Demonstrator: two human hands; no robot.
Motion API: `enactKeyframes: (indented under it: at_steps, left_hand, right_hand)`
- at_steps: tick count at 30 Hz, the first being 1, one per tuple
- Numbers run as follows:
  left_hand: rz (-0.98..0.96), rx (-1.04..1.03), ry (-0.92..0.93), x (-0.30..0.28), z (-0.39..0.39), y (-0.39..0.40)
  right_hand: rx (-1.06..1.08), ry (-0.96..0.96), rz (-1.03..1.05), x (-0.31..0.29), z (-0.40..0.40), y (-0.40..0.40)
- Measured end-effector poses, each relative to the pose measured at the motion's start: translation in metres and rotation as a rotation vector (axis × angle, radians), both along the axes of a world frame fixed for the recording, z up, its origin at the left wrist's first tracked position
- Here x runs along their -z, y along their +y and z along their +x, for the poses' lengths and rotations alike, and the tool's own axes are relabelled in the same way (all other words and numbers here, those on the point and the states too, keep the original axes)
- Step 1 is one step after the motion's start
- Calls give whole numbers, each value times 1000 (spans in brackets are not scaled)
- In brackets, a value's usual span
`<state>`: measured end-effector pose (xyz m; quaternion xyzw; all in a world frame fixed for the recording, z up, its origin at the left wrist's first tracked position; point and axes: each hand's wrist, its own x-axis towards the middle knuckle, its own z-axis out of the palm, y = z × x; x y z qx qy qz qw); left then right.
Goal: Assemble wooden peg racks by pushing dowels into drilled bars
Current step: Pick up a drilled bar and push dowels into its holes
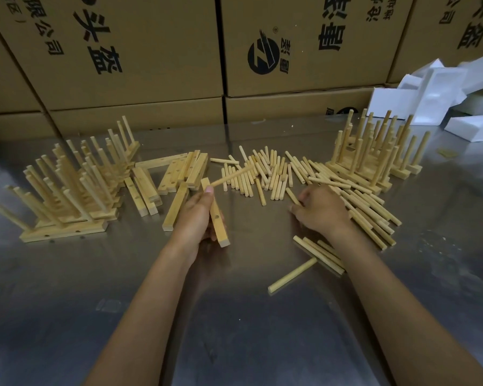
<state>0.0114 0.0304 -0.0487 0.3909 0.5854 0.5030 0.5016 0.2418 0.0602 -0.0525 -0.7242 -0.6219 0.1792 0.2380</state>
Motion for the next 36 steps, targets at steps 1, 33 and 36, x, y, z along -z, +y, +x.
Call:
enactKeyframes:
  at_steps: [1,33,36]
  left_hand:
    - [2,-6,6,-1,0,-1]
    - [81,69,298,1,14,-9]
    - [94,49,333,3,16,-8]
  right_hand:
    - [22,-12,19,-1,-2,-1]
    - [-625,-339,511,-32,-76,-57]
    - [-608,-368,489,-31,-76,-57]
